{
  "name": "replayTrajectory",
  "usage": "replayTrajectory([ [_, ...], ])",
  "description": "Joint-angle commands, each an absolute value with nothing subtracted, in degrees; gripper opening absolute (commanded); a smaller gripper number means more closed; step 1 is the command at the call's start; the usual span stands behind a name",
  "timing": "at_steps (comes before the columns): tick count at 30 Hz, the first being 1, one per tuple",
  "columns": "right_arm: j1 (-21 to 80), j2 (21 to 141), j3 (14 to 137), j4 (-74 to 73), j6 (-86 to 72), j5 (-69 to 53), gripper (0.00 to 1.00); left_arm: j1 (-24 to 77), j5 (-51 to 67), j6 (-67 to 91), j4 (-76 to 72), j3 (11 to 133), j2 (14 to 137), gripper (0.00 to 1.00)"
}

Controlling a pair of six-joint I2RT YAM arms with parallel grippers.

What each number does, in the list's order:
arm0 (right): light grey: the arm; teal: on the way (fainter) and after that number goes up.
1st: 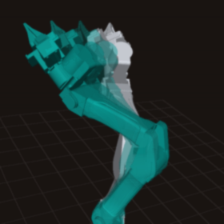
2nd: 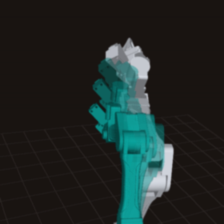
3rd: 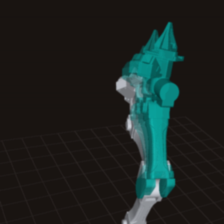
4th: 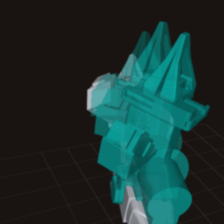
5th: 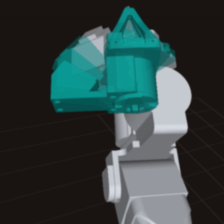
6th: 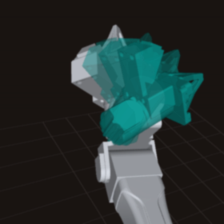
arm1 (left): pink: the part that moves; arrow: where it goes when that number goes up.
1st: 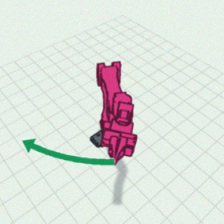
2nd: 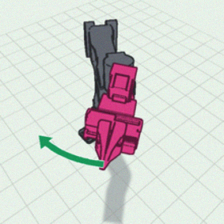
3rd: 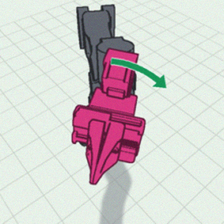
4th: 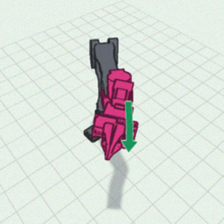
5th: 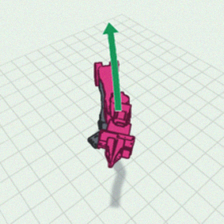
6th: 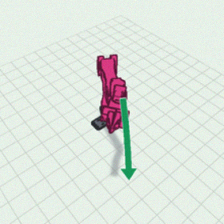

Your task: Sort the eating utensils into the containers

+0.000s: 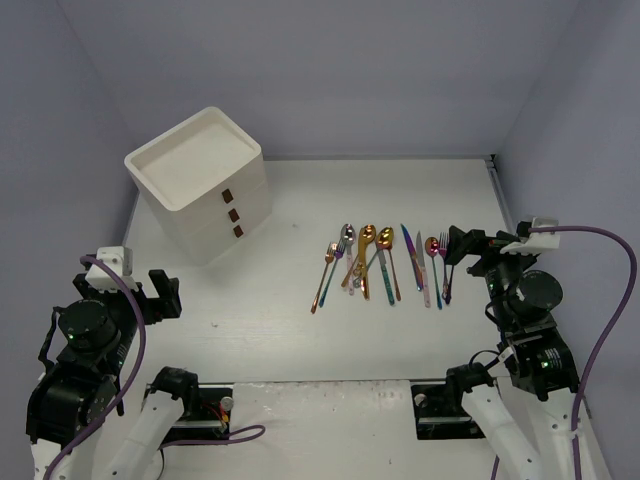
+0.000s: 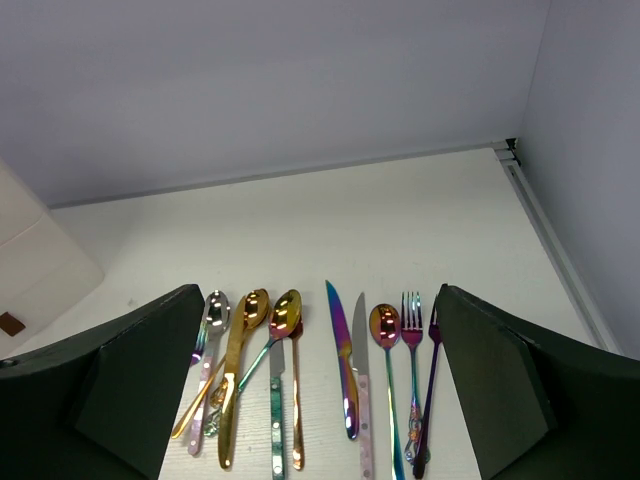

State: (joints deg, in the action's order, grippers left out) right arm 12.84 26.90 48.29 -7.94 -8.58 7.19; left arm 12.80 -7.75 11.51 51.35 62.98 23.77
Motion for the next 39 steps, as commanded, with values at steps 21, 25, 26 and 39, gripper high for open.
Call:
replayTrajectory([
  [21,13.32,29.21,48.53,-3.96,-8.31,6.47,1.00,13.06,-7.16,13.22,49.18,63.28,26.23,0.86],
  [25,13.27,32.03,49.42,-4.02,-7.25,3.04,1.00,13.10,-7.29,13.51,49.22,63.15,26.28,0.86],
  [26,13.32,32.66,49.57,-4.00,-7.03,2.55,1.00,13.05,-7.29,13.63,49.22,63.15,26.28,0.86],
  [39,13.27,40.31,52.41,-3.87,-7.73,0.53,1.00,13.01,-7.21,14.50,49.13,62.76,26.97,0.86],
])
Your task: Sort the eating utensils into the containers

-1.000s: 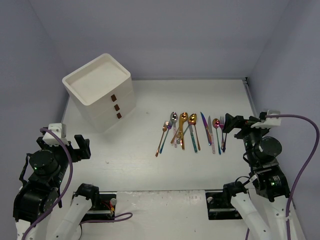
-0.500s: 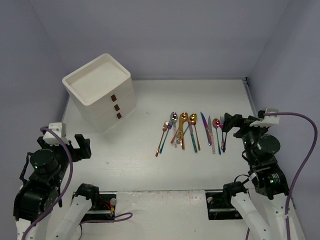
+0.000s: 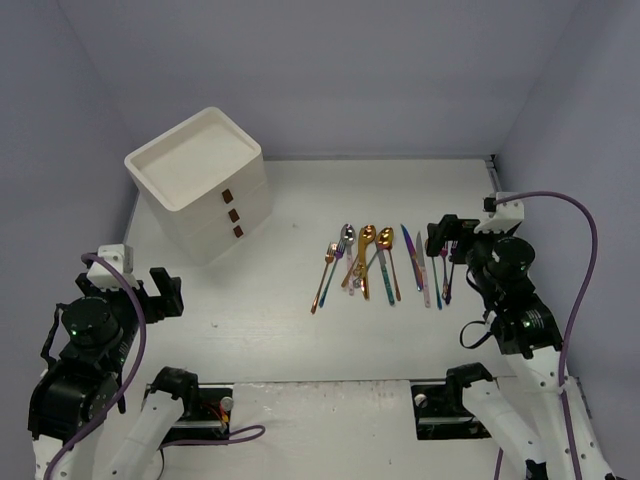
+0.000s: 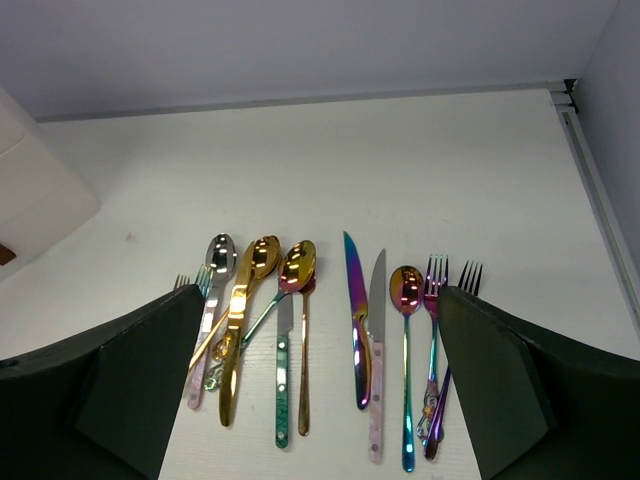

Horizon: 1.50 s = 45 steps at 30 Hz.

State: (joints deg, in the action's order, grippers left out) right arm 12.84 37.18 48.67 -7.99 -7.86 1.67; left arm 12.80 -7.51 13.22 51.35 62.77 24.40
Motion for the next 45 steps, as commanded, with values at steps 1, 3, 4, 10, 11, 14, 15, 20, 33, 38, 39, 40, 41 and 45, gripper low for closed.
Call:
replayTrajectory([
  [1,13.32,41.10,52.76,-3.87,-7.83,0.53,1.00,13.01,-7.21,14.50,49.13,62.85,27.03,0.86],
  [3,13.29,42.79,53.60,-3.87,-7.78,-1.35,1.00,13.01,-7.21,14.50,49.13,62.93,27.20,0.86],
  [4,13.31,43.76,54.09,-3.83,-7.63,-2.33,1.00,13.01,-7.21,14.50,49.13,62.93,27.28,0.86],
  [10,13.81,50.20,56.89,-1.99,-7.75,-6.01,1.00,13.03,-7.29,15.19,49.22,63.23,27.42,0.86],
  [11,14.10,51.31,57.17,-1.16,-7.95,-6.75,1.00,13.01,-7.34,15.51,49.22,63.28,27.46,0.86],
  [14,16.19,53.80,57.84,2.19,-8.68,-7.53,1.00,13.01,-7.54,16.20,49.22,63.74,27.73,0.86],
  [15,16.96,54.79,58.02,3.54,-8.79,-7.46,1.00,13.06,-7.71,16.55,49.27,63.86,27.92,0.86],
  [20,25.26,59.64,59.28,6.82,-7.89,-4.07,1.00,13.02,-8.59,18.57,49.31,64.32,28.81,0.86],
  [33,39.42,70.83,62.43,14.48,-6.86,4.66,1.00,13.01,-13.13,24.67,49.13,65.83,32.05,0.86],
  [38,44.09,74.93,63.68,17.26,-6.72,7.71,1.00,13.01,-14.51,25.82,49.11,66.34,33.60,0.86],
  [39,44.76,75.72,63.72,18.67,-6.57,8.37,1.00,13.01,-15.11,25.89,49.13,66.61,34.16,0.86],
  [40,45.24,76.44,63.67,19.81,-6.50,8.79,1.00,13.01,-15.47,25.98,49.13,66.90,34.64,0.86],
  [41,45.75,77.18,63.75,20.84,-6.50,8.85,1.00,12.98,-15.70,26.09,49.13,67.37,35.16,0.86],
  [45,47.50,80.27,64.45,24.31,-6.50,8.68,1.00,12.93,-17.12,26.70,49.14,69.17,37.12,0.86],
])
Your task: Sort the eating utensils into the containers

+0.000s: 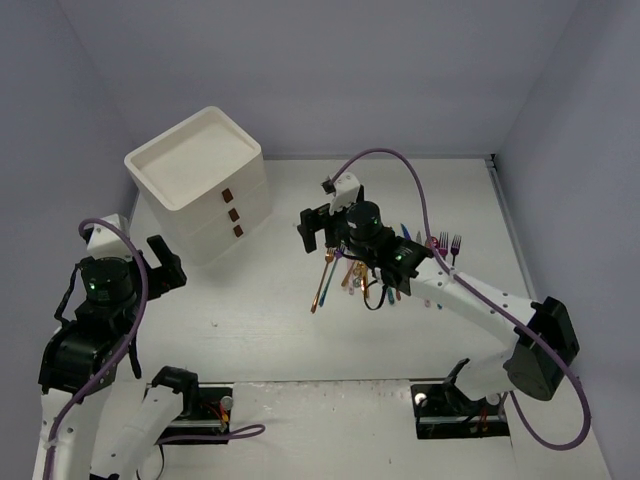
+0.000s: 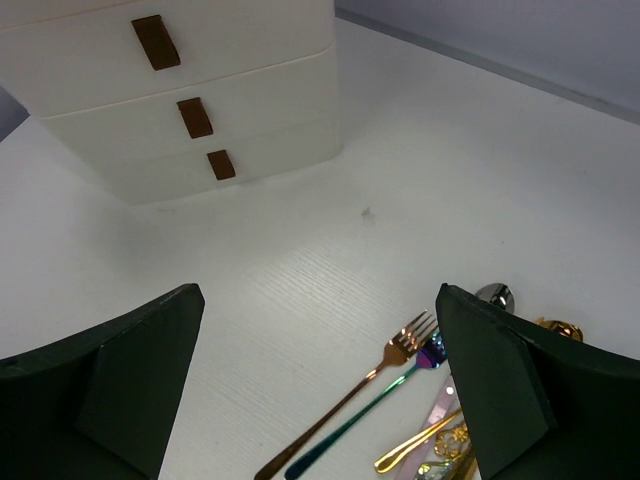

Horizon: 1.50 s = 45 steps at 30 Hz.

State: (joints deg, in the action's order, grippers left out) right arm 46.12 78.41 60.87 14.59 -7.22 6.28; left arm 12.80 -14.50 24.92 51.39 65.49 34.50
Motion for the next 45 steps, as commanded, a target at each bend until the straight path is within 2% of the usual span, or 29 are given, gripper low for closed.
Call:
replayTrajectory([
  [1,47.84,81.24,64.61,26.16,-6.46,8.51,1.00,12.97,-17.71,27.20,49.18,69.84,38.04,0.86],
  [8,50.01,90.37,68.49,32.08,-4.74,7.38,1.00,12.92,-25.06,31.73,49.04,72.08,42.28,0.86],
  [14,51.28,100.19,76.71,34.18,-3.69,7.32,1.00,12.92,-28.84,33.92,49.04,73.04,45.10,0.86],
  [31,52.31,118.54,94.44,40.30,-1.09,4.57,0.78,13.01,-30.06,31.47,49.06,70.35,42.84,0.86],
  [45,52.56,126.42,103.48,40.52,-0.66,3.38,0.70,12.96,-29.09,30.46,49.13,70.31,43.29,0.86],
])
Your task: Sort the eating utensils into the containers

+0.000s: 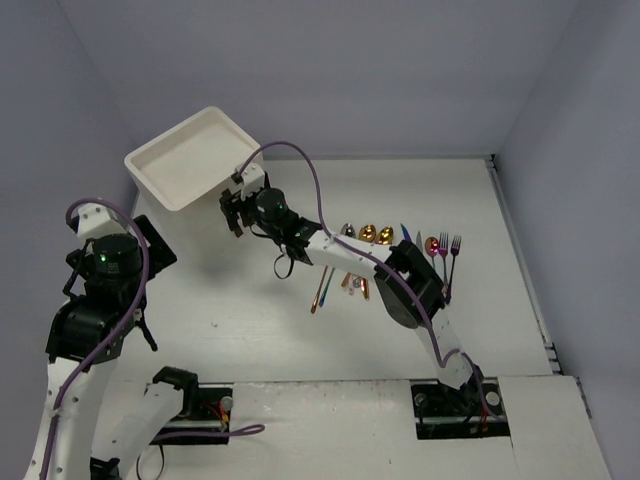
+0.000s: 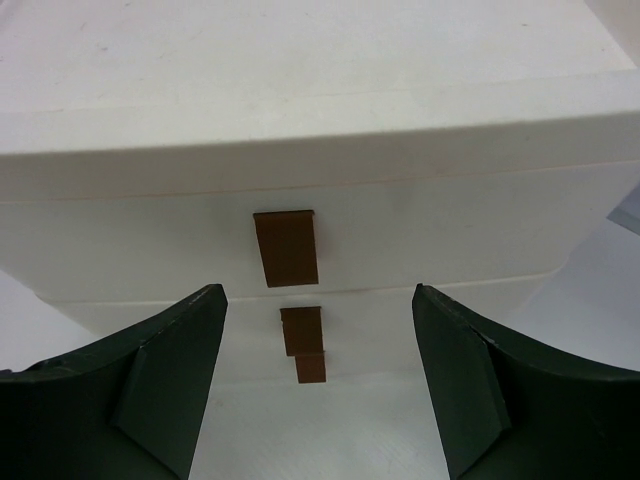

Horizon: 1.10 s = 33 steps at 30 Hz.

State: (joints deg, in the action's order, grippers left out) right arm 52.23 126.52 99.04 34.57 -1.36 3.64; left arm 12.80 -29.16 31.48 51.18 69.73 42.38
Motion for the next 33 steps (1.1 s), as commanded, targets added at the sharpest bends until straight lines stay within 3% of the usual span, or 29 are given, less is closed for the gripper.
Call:
replayTrajectory([
  [1,52.56,126.77,103.83,40.52,-0.62,3.43,0.69,13.01,-28.99,30.41,49.13,70.31,43.24,0.86],
  [12,52.56,128.27,105.03,42.59,-0.53,5.50,0.52,12.97,-28.08,30.06,49.22,69.69,42.58,0.86],
  [19,52.47,128.08,105.12,42.80,1.47,6.31,0.31,12.94,-27.42,30.08,49.13,69.17,42.54,0.86],
  [22,52.56,127.86,104.73,42.80,1.86,6.34,0.13,12.99,-27.23,29.87,49.13,69.07,42.53,0.86],
  [26,52.56,126.58,102.72,42.88,1.85,6.65,0.01,12.92,-27.16,29.71,49.13,68.75,42.39,0.86],
  [33,52.70,119.34,93.55,43.12,0.60,6.77,0.00,12.95,-26.75,30.48,49.04,68.33,42.30,0.86],
])
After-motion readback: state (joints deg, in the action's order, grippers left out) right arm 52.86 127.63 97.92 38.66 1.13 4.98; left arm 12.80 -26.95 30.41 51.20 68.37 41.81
